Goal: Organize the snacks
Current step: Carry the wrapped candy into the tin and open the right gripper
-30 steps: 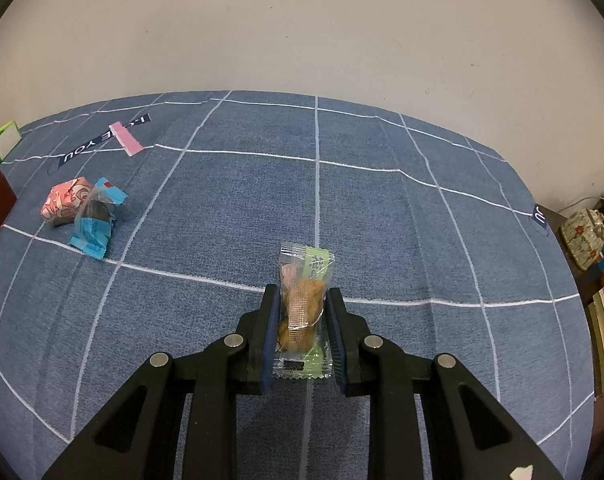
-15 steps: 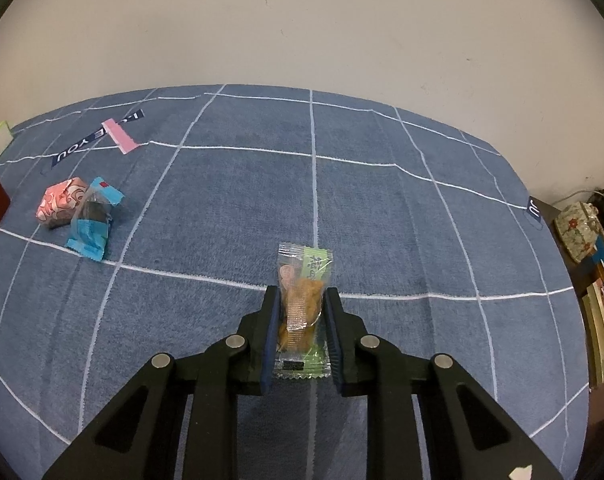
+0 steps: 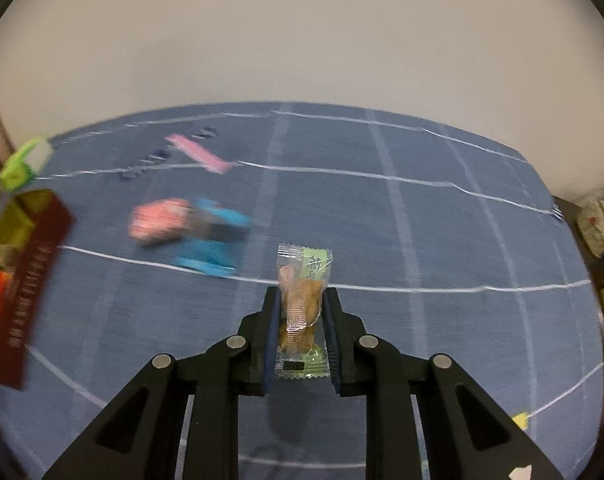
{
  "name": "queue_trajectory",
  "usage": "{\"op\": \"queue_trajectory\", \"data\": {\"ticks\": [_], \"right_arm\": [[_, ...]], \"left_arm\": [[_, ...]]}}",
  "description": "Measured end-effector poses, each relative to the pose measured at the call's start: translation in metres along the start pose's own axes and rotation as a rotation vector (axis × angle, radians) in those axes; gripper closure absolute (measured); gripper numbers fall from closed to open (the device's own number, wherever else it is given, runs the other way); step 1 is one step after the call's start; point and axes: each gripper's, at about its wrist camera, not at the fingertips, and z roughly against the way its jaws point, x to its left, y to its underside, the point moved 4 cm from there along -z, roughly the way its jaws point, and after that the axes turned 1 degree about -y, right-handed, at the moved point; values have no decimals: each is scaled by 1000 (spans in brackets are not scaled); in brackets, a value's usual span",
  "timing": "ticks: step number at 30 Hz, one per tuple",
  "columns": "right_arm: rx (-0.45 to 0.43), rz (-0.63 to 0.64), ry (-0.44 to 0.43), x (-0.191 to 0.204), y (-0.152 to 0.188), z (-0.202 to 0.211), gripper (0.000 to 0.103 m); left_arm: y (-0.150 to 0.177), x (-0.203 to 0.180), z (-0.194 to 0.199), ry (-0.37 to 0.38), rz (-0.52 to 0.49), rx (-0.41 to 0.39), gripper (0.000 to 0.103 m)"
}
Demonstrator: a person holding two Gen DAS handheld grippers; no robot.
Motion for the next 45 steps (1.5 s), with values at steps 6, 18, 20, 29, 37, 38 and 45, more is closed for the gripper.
{"op": "queue_trajectory", "data": {"ticks": [6, 18, 20, 29, 37, 38, 45], "right_arm": [[-8, 92, -127, 89, -9, 25, 84], [8, 246, -316, 223, -10, 49, 84], [16, 252, -329, 237, -8, 47, 84], [62, 263, -348, 276, 0, 29, 84], [97, 275, -347, 287, 5, 21, 84], [102, 281, -349, 290, 6, 20, 84], [106, 293, -355, 301, 10, 17, 84]], "left_arm": [[7, 10, 3, 10, 13, -2, 37], [16, 26, 3, 17, 55, 19, 37], [17, 27, 1, 13, 58, 24, 37], [17, 26, 0, 0, 53, 27, 37], [18, 32, -4, 6, 82, 49, 37], [18, 32, -4, 9, 86, 50, 37], [19, 33, -6, 13, 90, 57, 37]]}}
